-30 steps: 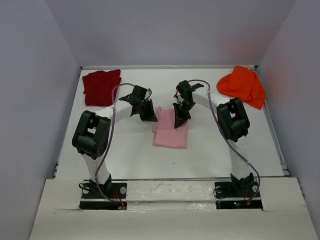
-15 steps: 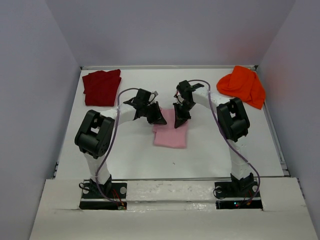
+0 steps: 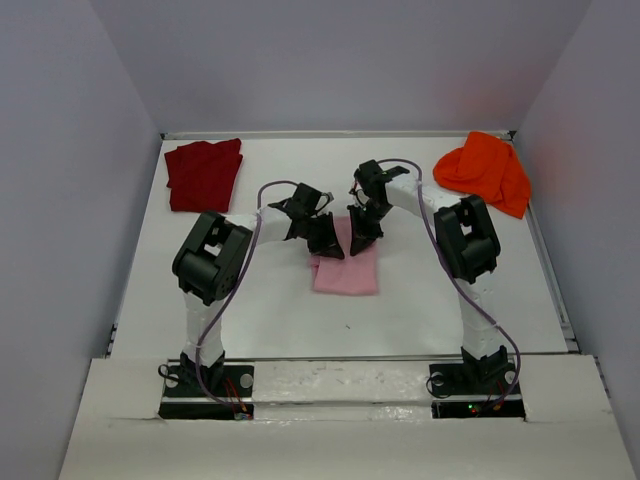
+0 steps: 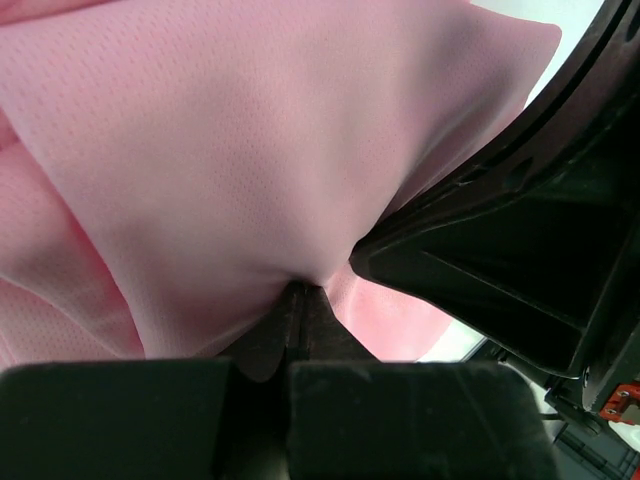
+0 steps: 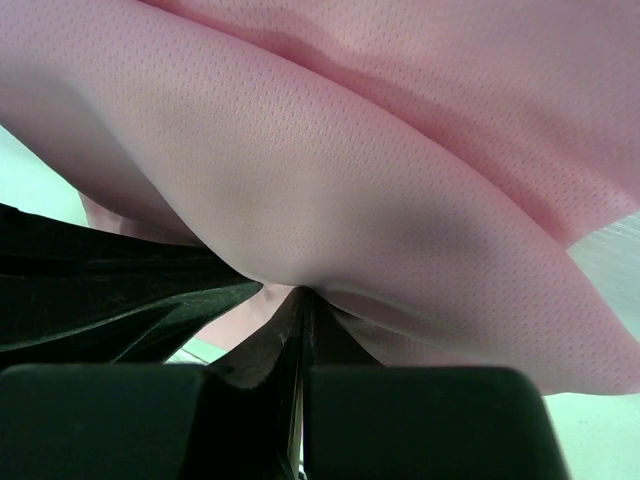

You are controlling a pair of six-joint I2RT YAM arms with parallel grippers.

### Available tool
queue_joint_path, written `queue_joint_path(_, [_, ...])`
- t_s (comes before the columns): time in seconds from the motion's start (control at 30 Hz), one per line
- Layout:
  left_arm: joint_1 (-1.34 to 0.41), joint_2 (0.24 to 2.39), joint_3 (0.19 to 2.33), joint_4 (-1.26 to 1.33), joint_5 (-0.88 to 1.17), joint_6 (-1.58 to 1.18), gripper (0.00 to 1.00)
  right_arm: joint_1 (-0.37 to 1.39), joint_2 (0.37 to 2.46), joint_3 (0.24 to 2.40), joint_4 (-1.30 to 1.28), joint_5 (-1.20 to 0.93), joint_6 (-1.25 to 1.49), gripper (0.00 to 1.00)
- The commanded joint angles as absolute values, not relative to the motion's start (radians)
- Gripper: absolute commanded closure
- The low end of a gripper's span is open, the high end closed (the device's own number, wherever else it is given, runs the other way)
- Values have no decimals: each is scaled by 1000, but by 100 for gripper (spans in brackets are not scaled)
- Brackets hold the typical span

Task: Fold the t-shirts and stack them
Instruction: Smooth out wrinkles on the folded tshirt

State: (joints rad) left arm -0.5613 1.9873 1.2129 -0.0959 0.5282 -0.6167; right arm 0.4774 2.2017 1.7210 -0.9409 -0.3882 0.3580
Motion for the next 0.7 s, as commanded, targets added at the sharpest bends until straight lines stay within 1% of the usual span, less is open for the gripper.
queue_joint_path(0.0, [-561, 2049, 1160, -175, 368, -555, 100, 472, 2210, 1723, -943, -324, 336, 100])
queue_joint_path(0.43, [-491, 1991, 1057, -161, 362, -532, 100, 440, 2184, 1597, -948, -181, 278, 100])
queue_joint_path(0.67, [-485, 1994, 1060, -158, 368, -532, 100, 381, 2137, 1575, -957, -235, 275, 100])
